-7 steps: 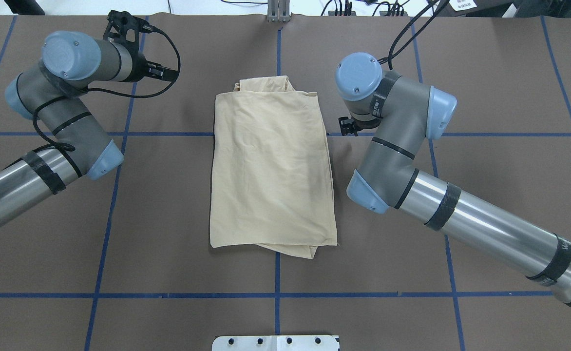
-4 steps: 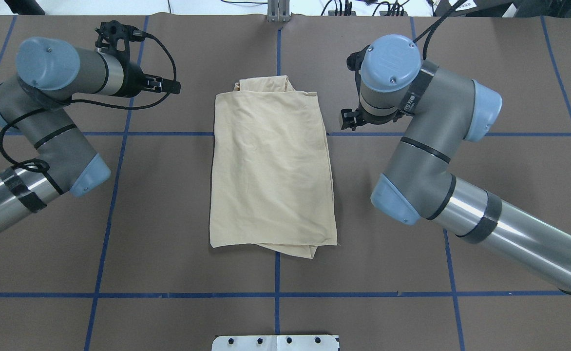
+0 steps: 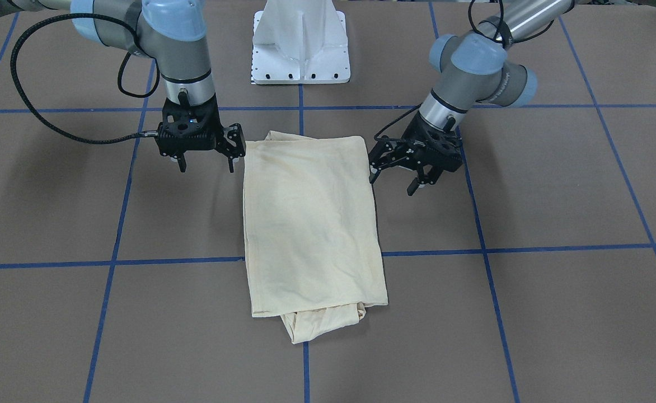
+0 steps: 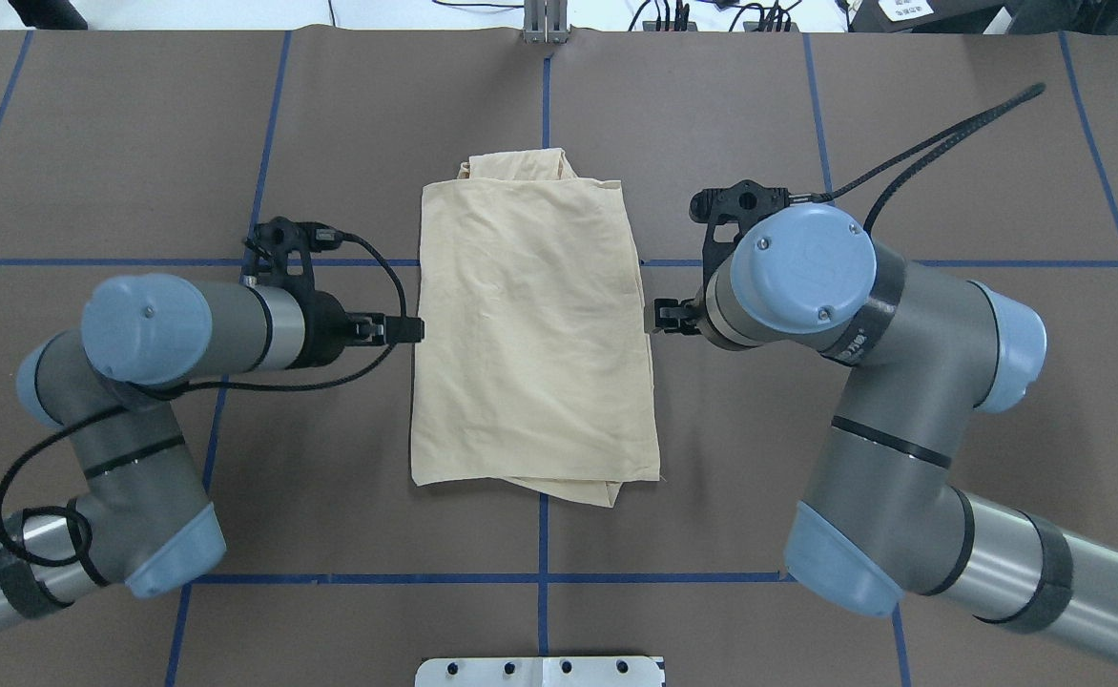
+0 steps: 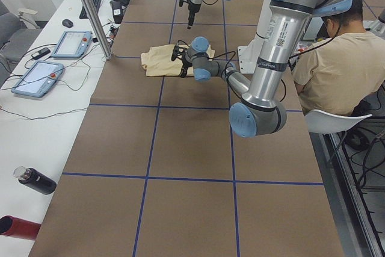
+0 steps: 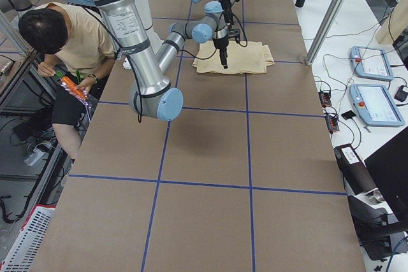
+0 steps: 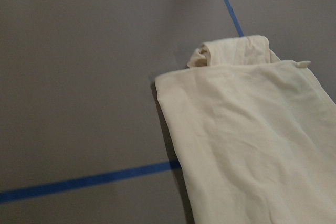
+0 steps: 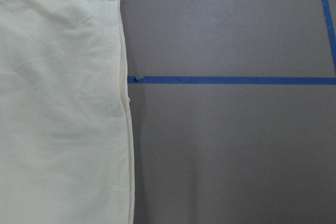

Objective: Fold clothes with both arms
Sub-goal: 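Lower both grippers to the near end of the folded shirt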

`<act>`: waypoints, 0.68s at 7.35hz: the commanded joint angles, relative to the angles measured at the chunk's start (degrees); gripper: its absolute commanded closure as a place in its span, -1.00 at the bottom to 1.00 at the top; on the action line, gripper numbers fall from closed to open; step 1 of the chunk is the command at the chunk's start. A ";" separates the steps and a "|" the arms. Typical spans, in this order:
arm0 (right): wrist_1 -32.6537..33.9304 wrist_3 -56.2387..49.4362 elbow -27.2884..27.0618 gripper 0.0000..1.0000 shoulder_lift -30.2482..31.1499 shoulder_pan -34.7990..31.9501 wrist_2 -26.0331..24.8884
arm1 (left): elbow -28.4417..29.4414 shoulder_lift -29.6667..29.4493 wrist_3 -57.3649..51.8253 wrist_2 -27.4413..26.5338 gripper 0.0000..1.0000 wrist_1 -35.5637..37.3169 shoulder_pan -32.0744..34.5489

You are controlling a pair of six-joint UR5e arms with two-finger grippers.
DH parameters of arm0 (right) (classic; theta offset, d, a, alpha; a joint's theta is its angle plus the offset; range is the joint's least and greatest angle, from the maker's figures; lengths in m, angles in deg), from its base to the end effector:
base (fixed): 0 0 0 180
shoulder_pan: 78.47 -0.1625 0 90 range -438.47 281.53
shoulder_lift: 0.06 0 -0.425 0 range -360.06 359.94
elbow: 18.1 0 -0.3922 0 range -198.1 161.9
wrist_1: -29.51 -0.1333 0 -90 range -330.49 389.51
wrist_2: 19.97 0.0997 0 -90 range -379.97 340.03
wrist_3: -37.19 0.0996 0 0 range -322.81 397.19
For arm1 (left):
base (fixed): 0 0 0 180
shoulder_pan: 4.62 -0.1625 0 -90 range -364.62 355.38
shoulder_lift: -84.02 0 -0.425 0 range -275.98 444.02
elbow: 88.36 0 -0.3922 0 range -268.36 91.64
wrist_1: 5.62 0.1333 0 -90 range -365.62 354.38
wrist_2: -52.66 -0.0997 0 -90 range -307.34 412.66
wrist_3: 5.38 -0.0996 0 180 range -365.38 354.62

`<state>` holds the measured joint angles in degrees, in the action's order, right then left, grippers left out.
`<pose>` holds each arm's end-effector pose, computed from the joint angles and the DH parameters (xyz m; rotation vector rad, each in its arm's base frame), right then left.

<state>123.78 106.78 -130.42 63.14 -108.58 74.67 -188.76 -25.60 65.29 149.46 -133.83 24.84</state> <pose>-0.4467 -0.4038 0.2454 0.2646 -0.7408 0.1288 0.4723 -0.4064 0.3107 0.3963 1.1264 -0.0846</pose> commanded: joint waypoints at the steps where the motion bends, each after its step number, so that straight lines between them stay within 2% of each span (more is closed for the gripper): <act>1: -14.12 3.89 -2.03 -1.00 8.65 3.73 -3.74 | -7.52 0.02 8.31 -4.85 -1.00 14.95 -8.68; 2: -15.33 3.89 -2.03 -1.00 9.13 4.09 -4.37 | -6.92 0.02 9.47 -7.65 -1.00 15.27 -11.76; 3: -15.34 3.89 -1.77 -1.00 9.05 4.35 -4.46 | -6.83 0.19 9.57 -7.76 -0.92 15.27 -12.06; 4: -15.26 3.89 -1.68 -1.00 9.05 4.53 -4.46 | -6.40 0.11 9.66 -7.68 -0.37 15.36 -12.06; 5: -15.26 3.89 -1.76 -1.00 8.96 4.53 -4.46 | -5.69 0.02 9.58 -7.68 -0.26 15.36 -12.32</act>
<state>108.70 110.65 -132.18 72.08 -104.19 70.28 -195.11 -25.51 74.77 141.92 -118.64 12.95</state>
